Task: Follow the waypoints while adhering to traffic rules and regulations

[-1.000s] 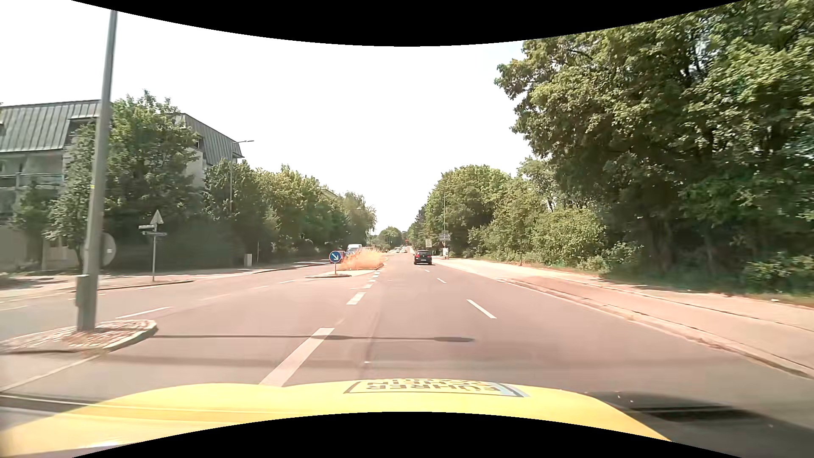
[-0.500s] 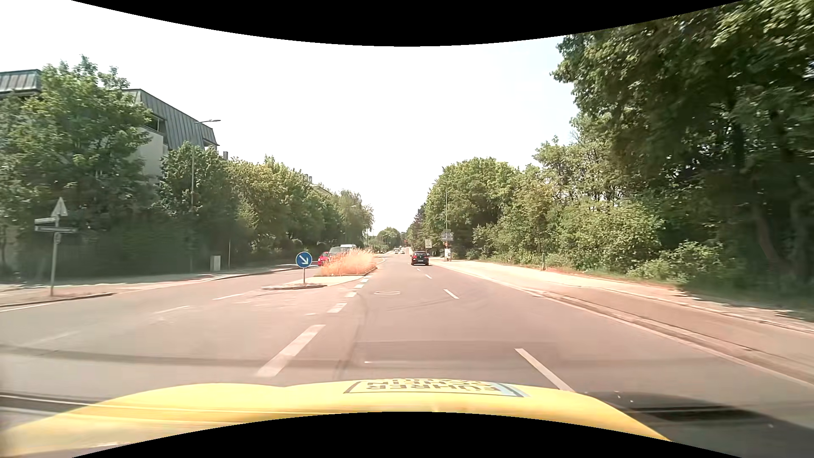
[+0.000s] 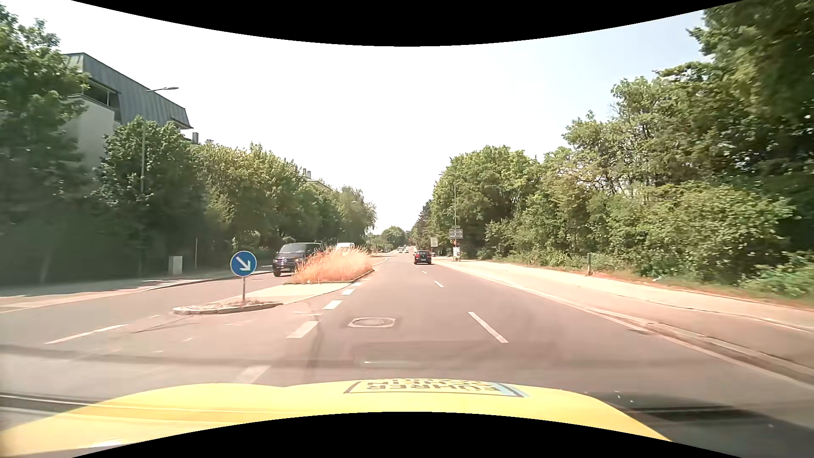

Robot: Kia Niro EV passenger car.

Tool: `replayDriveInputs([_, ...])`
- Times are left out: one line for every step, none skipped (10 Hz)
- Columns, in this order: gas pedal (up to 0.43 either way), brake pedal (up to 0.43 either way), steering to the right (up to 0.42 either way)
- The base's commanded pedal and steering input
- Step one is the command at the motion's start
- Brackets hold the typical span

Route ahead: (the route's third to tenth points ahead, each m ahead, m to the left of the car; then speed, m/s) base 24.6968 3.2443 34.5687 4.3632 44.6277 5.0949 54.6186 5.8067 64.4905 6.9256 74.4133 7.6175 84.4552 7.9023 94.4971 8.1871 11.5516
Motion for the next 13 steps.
replayDriveInputs([0.079, 0.0, -0.015])
replayDriveInputs([0.079, 0.0, -0.018])
replayDriveInputs([0.079, 0.0, -0.021])
replayDriveInputs([0.067, 0.0, -0.022])
replayDriveInputs([0.067, 0.0, -0.021])
replayDriveInputs([0.059, 0.0, -0.021])
replayDriveInputs([0.059, 0.0, -0.02])
replayDriveInputs([0.059, 0.0, -0.018])
replayDriveInputs([0.059, 0.0, -0.016])
replayDriveInputs([0.059, 0.0, -0.015])
replayDriveInputs([0.047, 0.0, -0.014])
replayDriveInputs([0.039, 0.0, -0.013])
replayDriveInputs([0.039, 0.0, -0.01])
